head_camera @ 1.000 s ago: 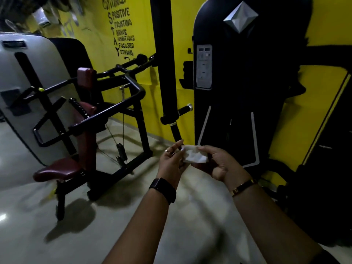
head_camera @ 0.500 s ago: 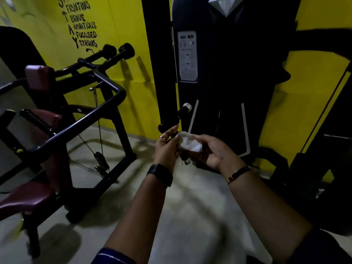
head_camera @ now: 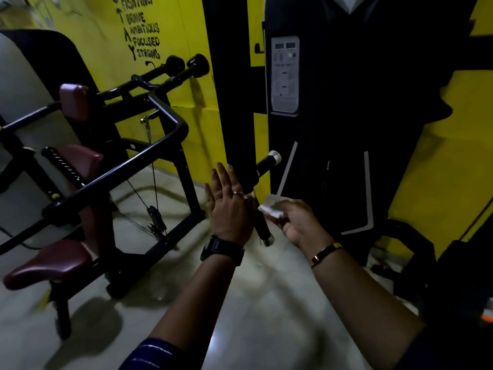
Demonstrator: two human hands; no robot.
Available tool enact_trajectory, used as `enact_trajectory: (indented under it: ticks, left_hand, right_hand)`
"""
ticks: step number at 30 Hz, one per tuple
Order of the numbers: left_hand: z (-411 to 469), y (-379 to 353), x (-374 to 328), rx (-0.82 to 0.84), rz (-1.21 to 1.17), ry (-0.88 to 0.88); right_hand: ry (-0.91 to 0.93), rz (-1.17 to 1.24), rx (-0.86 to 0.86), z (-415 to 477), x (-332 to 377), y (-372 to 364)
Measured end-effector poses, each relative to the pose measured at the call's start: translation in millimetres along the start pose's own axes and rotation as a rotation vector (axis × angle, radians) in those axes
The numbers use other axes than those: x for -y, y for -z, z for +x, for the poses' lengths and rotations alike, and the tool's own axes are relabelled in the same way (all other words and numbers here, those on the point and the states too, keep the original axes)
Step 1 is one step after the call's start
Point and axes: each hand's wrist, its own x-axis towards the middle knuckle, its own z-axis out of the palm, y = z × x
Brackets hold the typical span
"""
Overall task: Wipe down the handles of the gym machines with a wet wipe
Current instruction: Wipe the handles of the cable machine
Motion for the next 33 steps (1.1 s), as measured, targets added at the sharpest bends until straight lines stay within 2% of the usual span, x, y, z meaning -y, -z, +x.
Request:
enact_trajectory:
  ticks: [5,8,11,15,19,22,24,26,28,33]
  left_hand:
    - [7.4,-21.1,-4.0,0.055,0.111,0.103]
    - [12.3,-30.8,-2.2,0.089,0.169,0.171]
    - [10.0,-37.0,7.8,0.127,0.235,0.131]
    - [12.0,-38.7,9.9,0.081,0.34,0.069]
    - [19.2,-43.4,2.1,0.053,0.29,0.084]
    - [19.9,-46.4,2.7,0.068,0.278,0.087]
    - [19.2,-47.1,3.9,0.083,0.313,0.077]
    - [18.7,-45.8,5.5,0.075,0.326,0.062]
    - [18.9,-46.0,4.8,0.066,0.313,0.053]
    - [18.2,-53.6,3.2,0.011,0.328,0.067]
  right_hand:
    - [0.179,-0.259,-0.146,40.9,-14.9,12.8]
    - [0.335,-0.496,-0.061,62.4,-21.8,13.2]
    - [0.548,-0.704,-0.013,70.4,-26.3,5.1]
    - [0.715,-0.782,0.074,69.1,-48.1,-0.4]
    - [0.821,-0.924,0.104,74.2,-71.7,0.5]
    - [0.961,-0.901,0.178,78.0,-86.3,10.9]
    - [1.148,-1.031,0.219,93.1,-106.0,29.5]
    - [1.174,-1.103,0.293,100.0,-114.9,45.0]
    - [1.226,-1.088,0.33,105.3,-106.8,51.0]
    - [1.392,-1.001,0.553,117.9,-87.1,30.7]
